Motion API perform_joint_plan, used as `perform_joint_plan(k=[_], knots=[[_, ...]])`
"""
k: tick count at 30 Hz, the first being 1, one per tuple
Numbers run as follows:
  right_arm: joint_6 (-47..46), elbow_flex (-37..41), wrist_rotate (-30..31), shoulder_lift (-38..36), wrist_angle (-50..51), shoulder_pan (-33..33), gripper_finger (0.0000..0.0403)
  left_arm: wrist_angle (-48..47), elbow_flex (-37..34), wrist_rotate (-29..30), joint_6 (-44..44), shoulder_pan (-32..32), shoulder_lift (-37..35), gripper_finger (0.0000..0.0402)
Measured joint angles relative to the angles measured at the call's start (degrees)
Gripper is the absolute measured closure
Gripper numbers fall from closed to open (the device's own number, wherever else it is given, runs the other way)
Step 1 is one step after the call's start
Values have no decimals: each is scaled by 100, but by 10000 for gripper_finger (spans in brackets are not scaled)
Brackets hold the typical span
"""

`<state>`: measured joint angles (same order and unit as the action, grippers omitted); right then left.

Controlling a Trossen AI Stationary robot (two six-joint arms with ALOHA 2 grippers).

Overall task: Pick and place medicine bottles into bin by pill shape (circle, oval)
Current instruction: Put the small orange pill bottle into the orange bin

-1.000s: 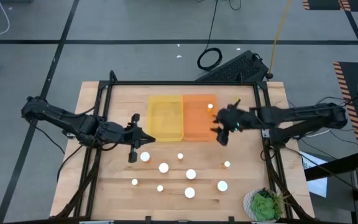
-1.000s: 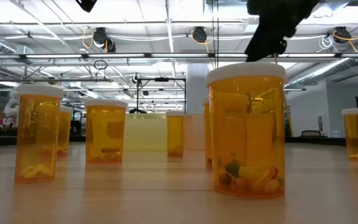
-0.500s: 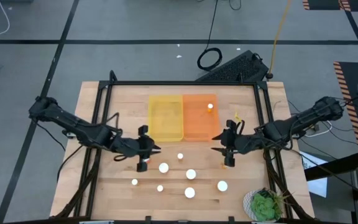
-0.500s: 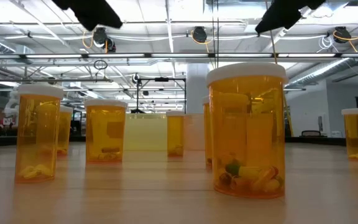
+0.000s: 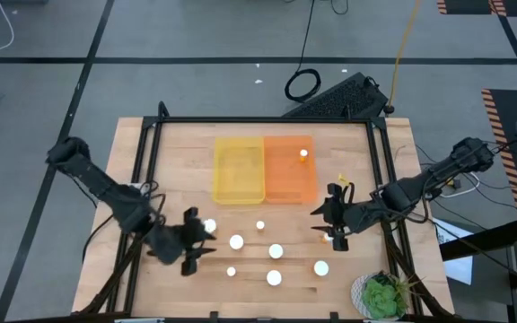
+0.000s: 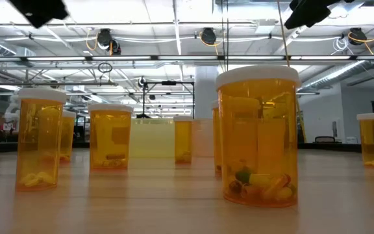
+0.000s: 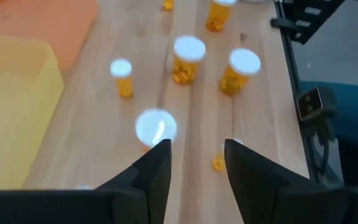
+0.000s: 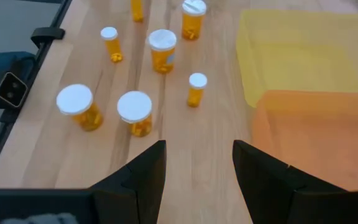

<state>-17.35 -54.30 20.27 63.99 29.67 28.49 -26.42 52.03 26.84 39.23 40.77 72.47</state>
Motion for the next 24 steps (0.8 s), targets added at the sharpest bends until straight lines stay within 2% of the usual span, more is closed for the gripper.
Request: perform_joint_plan(k=[6,12,19,24], knots=[[-168,0,48,0,-23,147,222,-715,0,713,1098,916,0,247],[-391,0,52,0,-126,324,222,-1178,-146,981,1878,1588,23,247],[-389,0,61,0,-206,479,222,-624,-1176,928,2771,1965,28,247],[-102,0,66,0,-205,474,222,332,-1991,923,3193,2116,31,247]])
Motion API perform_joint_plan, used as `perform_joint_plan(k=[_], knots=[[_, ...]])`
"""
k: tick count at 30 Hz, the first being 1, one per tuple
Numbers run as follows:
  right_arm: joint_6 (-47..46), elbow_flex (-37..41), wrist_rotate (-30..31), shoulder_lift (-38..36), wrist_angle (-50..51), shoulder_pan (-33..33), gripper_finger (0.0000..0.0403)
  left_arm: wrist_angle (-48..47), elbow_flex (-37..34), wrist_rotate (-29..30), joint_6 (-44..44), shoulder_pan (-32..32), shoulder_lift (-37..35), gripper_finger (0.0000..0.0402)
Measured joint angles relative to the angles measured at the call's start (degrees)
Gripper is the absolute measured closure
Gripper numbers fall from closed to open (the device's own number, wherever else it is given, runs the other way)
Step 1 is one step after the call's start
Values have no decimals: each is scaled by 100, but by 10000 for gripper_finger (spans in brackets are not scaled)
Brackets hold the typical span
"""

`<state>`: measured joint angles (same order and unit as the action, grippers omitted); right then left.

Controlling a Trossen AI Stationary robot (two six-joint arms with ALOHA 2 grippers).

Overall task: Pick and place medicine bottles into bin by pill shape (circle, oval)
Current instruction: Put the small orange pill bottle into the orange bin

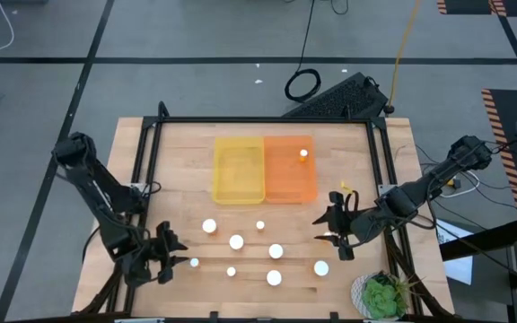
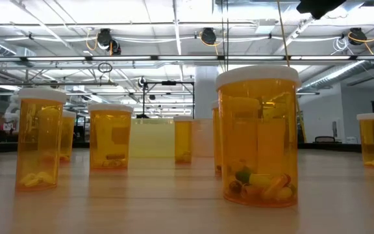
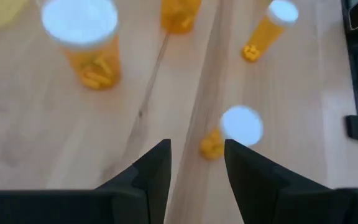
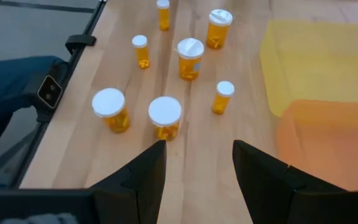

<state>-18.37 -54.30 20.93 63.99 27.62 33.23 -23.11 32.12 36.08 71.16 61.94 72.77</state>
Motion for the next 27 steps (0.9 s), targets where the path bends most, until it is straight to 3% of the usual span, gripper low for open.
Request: perform_joint_plan(k=[10,19,27], knots=[[443,0,0,0,-9,-199,222,1582,-1111,3,-500,247,0,247],[419,0,0,0,-24,-240,222,2054,-1231,9,-1758,273,40,247],[271,0,-2,0,-46,-238,222,2716,-1235,21,-1909,381,1012,247]])
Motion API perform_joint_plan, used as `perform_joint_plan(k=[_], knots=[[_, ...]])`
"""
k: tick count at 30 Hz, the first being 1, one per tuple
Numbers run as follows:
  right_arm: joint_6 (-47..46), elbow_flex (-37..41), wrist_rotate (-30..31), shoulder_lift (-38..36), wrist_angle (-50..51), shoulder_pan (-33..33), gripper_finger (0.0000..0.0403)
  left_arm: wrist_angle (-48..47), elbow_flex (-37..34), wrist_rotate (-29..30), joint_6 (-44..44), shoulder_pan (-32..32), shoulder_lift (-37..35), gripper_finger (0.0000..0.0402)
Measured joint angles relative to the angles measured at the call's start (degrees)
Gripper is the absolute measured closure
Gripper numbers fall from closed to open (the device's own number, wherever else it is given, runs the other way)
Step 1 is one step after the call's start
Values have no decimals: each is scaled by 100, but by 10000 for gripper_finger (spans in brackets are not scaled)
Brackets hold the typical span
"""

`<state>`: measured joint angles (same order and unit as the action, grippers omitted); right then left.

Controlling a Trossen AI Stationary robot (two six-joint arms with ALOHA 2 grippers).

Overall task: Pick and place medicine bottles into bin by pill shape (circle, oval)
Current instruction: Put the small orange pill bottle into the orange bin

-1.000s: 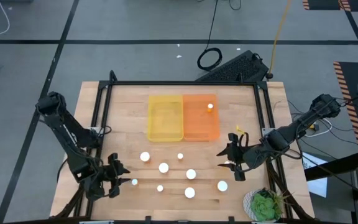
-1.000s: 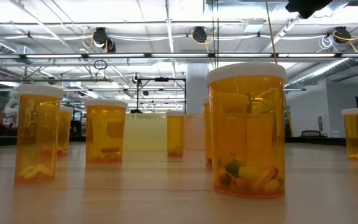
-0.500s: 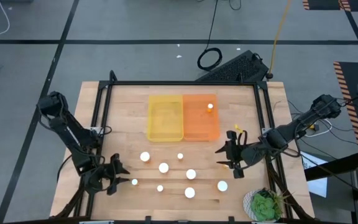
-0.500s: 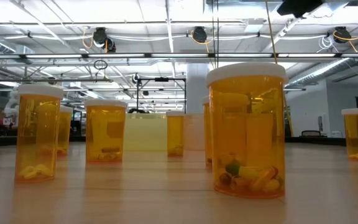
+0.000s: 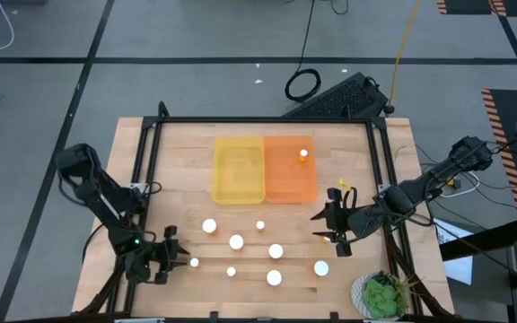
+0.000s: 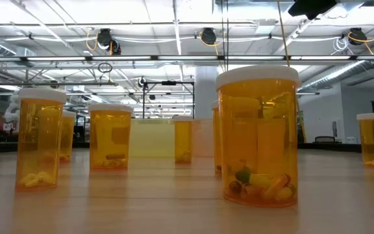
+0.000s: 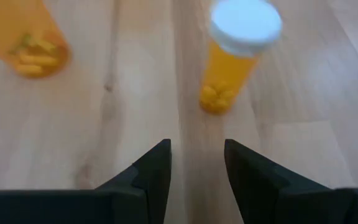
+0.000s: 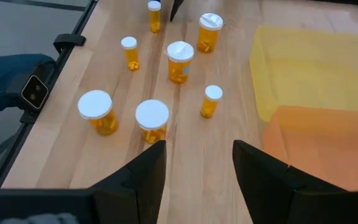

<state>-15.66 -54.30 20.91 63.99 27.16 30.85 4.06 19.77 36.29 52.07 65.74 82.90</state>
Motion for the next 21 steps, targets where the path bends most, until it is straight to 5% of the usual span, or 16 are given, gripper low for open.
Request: perform_joint_plan(k=[9,21], knots=[[-9,0,2,0,-70,0,222,1237,3,724,-171,192,896,247],[283,0,0,0,-251,0,222,1550,336,1210,-376,183,1630,247]])
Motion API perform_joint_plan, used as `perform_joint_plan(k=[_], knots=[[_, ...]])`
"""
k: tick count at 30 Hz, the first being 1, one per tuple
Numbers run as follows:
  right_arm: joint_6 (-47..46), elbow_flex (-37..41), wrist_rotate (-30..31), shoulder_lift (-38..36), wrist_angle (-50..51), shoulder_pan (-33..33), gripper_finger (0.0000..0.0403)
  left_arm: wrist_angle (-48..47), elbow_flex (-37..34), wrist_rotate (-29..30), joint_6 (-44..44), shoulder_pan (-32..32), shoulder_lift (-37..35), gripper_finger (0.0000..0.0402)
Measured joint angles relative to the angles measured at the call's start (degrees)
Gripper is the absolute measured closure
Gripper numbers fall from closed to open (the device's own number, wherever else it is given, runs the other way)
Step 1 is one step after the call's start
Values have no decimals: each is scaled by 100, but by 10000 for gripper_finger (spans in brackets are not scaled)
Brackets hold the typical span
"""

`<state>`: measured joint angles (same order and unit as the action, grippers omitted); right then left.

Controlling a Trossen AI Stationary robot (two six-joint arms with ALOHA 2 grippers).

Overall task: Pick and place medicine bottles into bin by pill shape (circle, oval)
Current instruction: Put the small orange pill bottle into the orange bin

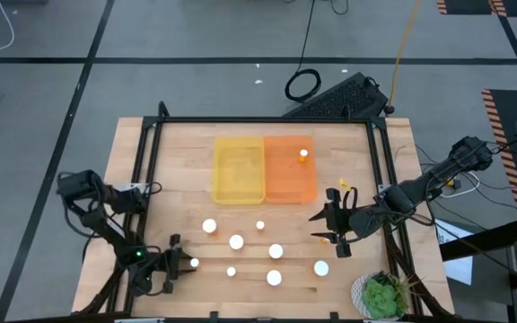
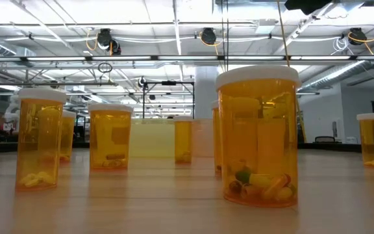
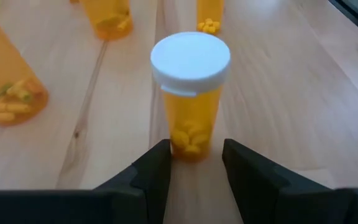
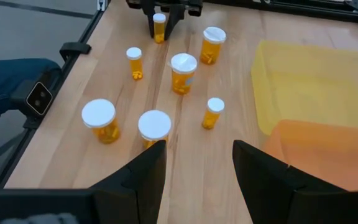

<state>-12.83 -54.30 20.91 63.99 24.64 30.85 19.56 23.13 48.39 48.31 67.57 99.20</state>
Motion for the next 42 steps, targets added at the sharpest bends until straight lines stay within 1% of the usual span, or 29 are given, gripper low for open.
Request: perform_joint_plan(k=[4,9,15,17,22,25,27,30,33,38,42], knots=[[6,0,1,0,0,0,222,262,7,155,-114,-6,168,247],[6,0,2,0,-10,0,222,355,13,250,-2,-94,293,247],[28,0,2,0,-94,0,222,818,13,328,-330,-264,529,249],[28,0,2,0,-94,0,222,817,16,329,-319,-276,580,259],[28,0,16,2,-162,0,222,821,18,336,-319,-264,619,298],[32,0,35,4,-334,0,222,822,18,364,-319,-270,619,309],[33,0,201,52,-513,0,222,879,16,429,-328,-275,622,307],[55,0,521,184,-803,-23,222,1049,5,488,-382,-283,610,293],[52,0,750,410,-1303,-159,222,1147,-16,518,-650,-362,453,287],[52,-2,779,992,-2628,-507,222,1246,-13,513,-1114,-696,-95,299],[304,-110,575,1638,-3523,-723,222,1283,-11,369,-1533,-1041,-603,305]])
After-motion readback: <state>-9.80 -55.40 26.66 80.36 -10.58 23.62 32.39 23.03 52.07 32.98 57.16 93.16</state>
